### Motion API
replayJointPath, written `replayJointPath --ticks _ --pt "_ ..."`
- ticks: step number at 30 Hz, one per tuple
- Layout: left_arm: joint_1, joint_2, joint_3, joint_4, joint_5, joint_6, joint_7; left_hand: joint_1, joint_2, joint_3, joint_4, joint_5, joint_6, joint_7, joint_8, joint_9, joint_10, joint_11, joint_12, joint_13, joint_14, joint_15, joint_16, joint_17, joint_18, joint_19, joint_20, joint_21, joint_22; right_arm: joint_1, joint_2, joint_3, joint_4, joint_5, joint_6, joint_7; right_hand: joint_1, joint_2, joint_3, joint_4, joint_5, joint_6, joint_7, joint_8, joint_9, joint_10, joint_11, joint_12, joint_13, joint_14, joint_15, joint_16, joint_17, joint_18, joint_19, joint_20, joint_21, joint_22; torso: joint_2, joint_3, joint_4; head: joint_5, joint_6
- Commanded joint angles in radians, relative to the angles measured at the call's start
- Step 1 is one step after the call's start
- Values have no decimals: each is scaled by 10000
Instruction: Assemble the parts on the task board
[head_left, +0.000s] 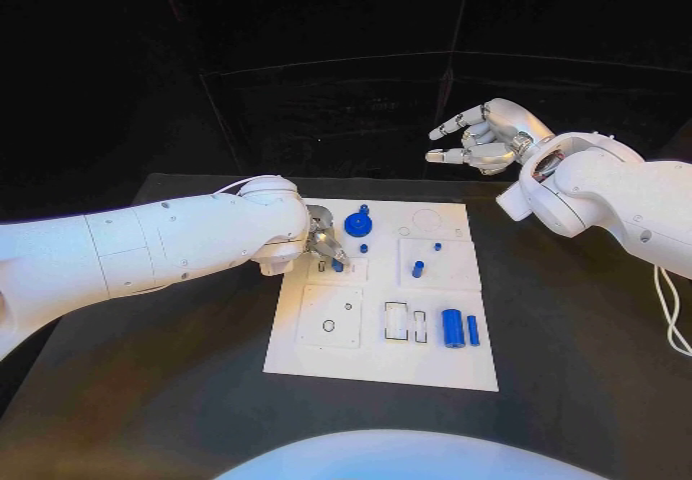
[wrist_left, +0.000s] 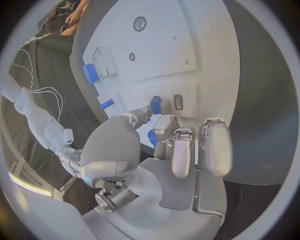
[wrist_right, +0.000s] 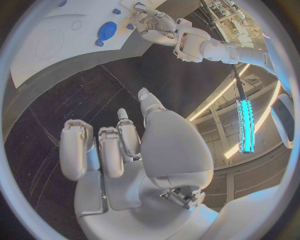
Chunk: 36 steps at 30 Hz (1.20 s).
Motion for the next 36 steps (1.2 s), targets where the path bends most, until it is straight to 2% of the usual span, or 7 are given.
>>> replayJointPath --ticks 1,16,21,27,31,36 --pt "-29 27 -29 -41 -3 245 -135 -114 -14 -163 44 -38 99 5 -27 -2 90 -14 70 29 1040 -46 31 2634 -205 212 -92 74 31 26 14 8 -5 -9 60 128 -42 38 -63 -2 41 -45 -10 63 -10 -57 0 -45 -16 881 92 -43 1988 38 -4 33 -66 -14 -2 3 0 -10 -4" --pt "-28 83 -29 -85 -3 244 -152 -523 104 -1753 549 -58 277 -25 -2 45 147 -35 174 130 1040 -64 31 2634 -232 251 -108 156 193 26 16 8 -5 -9 86 136 -66 30 -104 18 54 -51 -9 68 -11 -66 1 -54 -30 883 92 -41 1992 39 -7 34 -71 -22 -9 0 16 -37 -11" --pt "-28 93 -29 -109 -3 177 -141 -516 162 -2019 622 -55 282 -28 -5 53 150 -37 184 141 1040 -65 31 2634 -232 251 -113 157 200 26 24 8 -11 -9 84 139 -73 28 -117 25 55 -54 -8 69 -11 -72 1 -60 -38 881 93 -45 1984 41 -10 34 -76 -32 -6 -5 10 -36 0" --pt "-29 92 -28 -104 -3 29 -100 -733 138 -2964 998 -81 309 -57 1 78 168 -64 220 175 1040 -81 31 2634 -239 263 -129 176 249 26 30 8 -19 -9 87 145 -101 28 -165 51 51 -62 -7 75 -12 -81 3 -70 -52 874 94 -60 1956 47 -20 35 -90 -60 -5 -7 13 -48 9" --pt "-30 81 -27 -66 -4 -47 -63 -724 234 -3459 1239 -295 319 -75 14 98 180 -73 240 194 1040 -95 31 2634 -244 273 -141 191 285 26 38 8 -28 -9 95 147 -114 28 -186 63 47 -65 -6 77 -12 -85 4 -74 -57 871 94 -65 1946 49 -25 36 -96 -72 -3 -7 15 -56 4" --pt "-30 68 -25 -11 -4 -84 -47 -666 302 -3758 1386 -343 323 -81 24 112 189 -79 255 207 1040 -100 31 2634 -247 279 -147 198 305 26 48 7 -39 -9 107 146 -124 28 -204 73 44 -69 -6 79 -12 -91 4 -80 -66 871 95 -67 1944 51 -28 36 -101 -81 -1 -5 22 -51 3"
